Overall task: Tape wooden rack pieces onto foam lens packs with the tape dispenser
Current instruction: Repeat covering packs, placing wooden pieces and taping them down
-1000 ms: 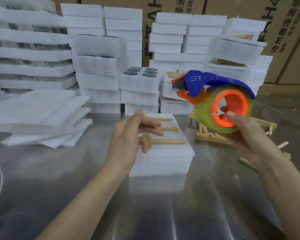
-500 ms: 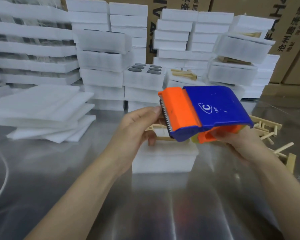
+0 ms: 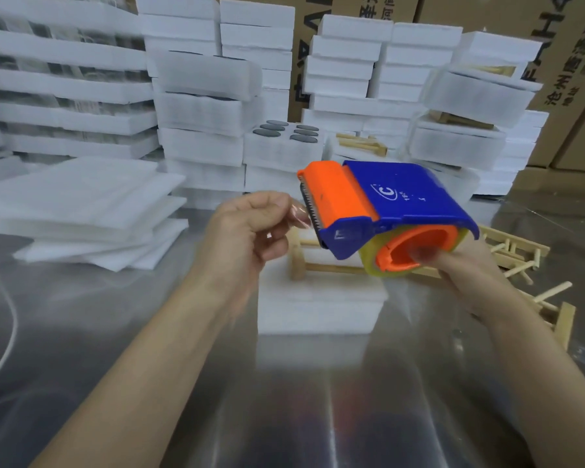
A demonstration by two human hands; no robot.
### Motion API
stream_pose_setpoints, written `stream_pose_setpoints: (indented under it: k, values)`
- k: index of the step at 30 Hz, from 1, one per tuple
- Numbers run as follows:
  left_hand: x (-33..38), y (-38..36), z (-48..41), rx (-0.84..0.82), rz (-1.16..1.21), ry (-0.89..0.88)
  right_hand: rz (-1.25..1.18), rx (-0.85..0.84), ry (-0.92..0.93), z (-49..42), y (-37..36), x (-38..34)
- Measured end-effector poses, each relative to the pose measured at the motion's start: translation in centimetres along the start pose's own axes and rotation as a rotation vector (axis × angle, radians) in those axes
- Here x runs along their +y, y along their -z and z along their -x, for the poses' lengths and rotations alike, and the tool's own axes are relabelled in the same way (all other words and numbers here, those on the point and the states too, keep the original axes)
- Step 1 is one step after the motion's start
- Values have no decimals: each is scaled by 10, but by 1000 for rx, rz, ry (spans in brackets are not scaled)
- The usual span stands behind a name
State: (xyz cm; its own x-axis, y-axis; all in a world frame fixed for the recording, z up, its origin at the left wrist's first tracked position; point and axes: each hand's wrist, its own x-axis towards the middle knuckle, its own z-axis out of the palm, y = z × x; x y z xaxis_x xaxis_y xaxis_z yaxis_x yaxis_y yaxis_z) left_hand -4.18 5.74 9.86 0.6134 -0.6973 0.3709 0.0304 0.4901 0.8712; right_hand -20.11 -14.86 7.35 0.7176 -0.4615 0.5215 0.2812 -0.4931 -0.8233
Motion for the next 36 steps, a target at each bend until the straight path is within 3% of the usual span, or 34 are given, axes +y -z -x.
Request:
stream_pose_setpoints:
  k: [5,9,14,17,31,36]
  values:
    - [16,40,-13,288,207,-29,42,154,-43,3,31,19]
    - [7,55,-17,355,-41,32,1,218,-87,2,42,33]
    - [-11,60,-22,337,-361,128,27,477,-100,-13,31,42]
    - [-19,66,-25,334,-436,131,51,604,-117,-21,22,45]
    - [-50,78,-41,567,-354,161,55,694,-29,-48,-5,63]
    - [-57,80,-44,580,-380,153,82,680,-33,-47,-4,69]
